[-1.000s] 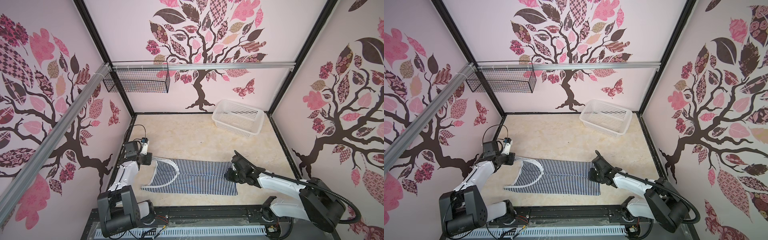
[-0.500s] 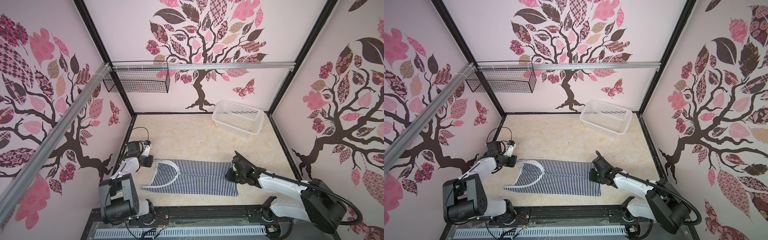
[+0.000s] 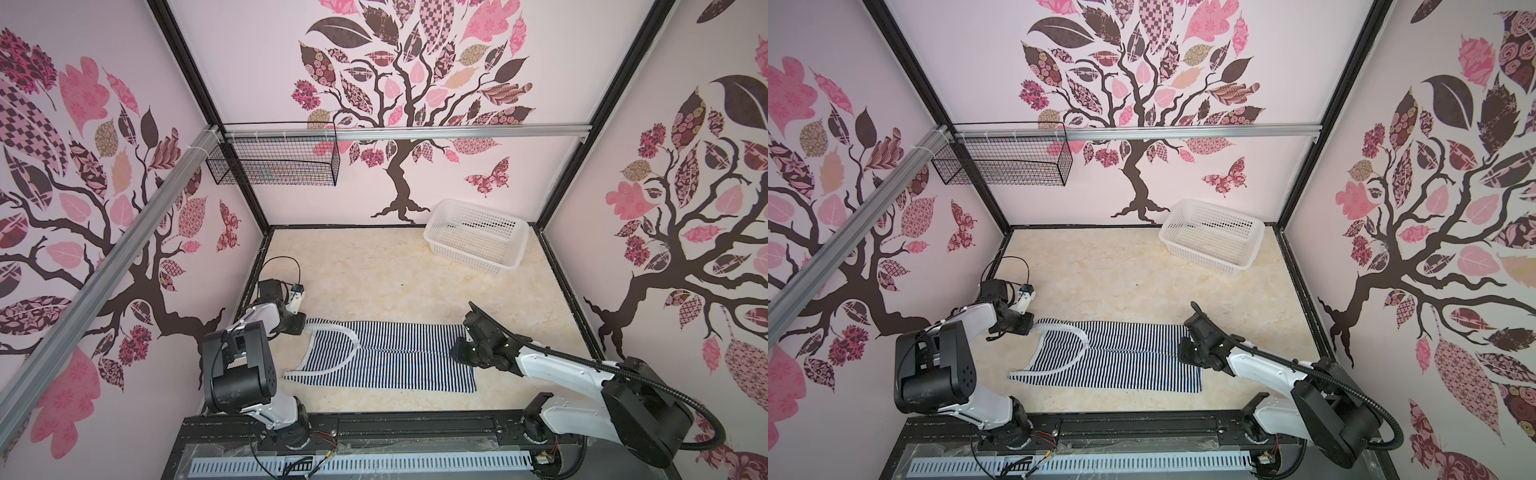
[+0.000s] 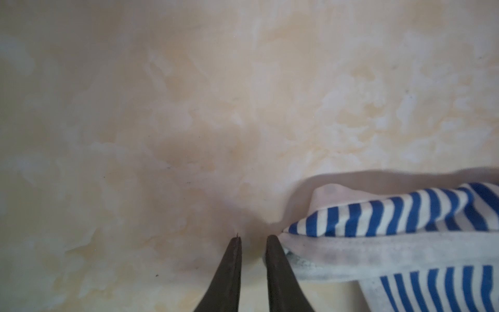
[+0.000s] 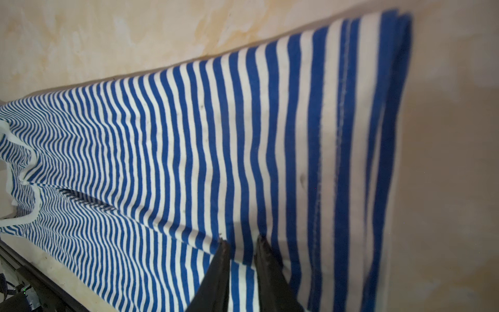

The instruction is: Fold and stack the tank tops

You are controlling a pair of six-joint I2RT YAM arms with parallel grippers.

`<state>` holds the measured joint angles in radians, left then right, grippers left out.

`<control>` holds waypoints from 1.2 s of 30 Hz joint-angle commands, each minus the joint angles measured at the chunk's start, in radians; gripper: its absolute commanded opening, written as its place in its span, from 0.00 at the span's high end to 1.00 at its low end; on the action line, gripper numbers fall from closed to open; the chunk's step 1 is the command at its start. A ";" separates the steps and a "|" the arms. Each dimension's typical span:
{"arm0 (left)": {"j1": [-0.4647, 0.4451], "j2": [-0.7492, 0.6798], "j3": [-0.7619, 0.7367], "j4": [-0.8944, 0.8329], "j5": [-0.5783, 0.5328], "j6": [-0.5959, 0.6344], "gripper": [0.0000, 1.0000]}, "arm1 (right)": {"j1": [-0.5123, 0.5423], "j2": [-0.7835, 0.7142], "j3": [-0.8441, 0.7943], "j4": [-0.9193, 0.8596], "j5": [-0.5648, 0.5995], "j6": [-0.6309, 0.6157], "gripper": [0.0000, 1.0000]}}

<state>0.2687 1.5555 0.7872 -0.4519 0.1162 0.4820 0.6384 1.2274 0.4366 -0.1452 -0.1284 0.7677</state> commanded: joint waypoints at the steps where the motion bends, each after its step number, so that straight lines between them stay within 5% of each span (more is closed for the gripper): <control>1: 0.006 -0.003 0.012 -0.047 -0.019 0.023 0.72 | 0.004 0.010 -0.005 -0.149 0.030 -0.013 0.75; 8: 0.004 -0.172 -0.015 -0.127 0.052 0.056 0.54 | 0.005 0.010 0.004 -0.156 0.030 -0.018 0.67; 16: 0.002 -0.298 0.005 -0.220 0.172 0.049 0.49 | 0.004 -0.033 0.035 -0.187 0.019 -0.021 0.67; 27: -0.250 -0.163 0.094 -0.205 0.204 -0.048 0.49 | 0.005 -0.066 0.105 -0.228 0.018 -0.025 0.68; 36: -0.316 -0.025 0.133 -0.189 0.232 -0.075 0.51 | 0.005 -0.075 0.134 -0.244 0.026 -0.022 0.76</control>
<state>-0.0341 1.5112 0.9089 -0.6521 0.3233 0.4229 0.6403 1.1709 0.5285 -0.3523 -0.1223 0.7521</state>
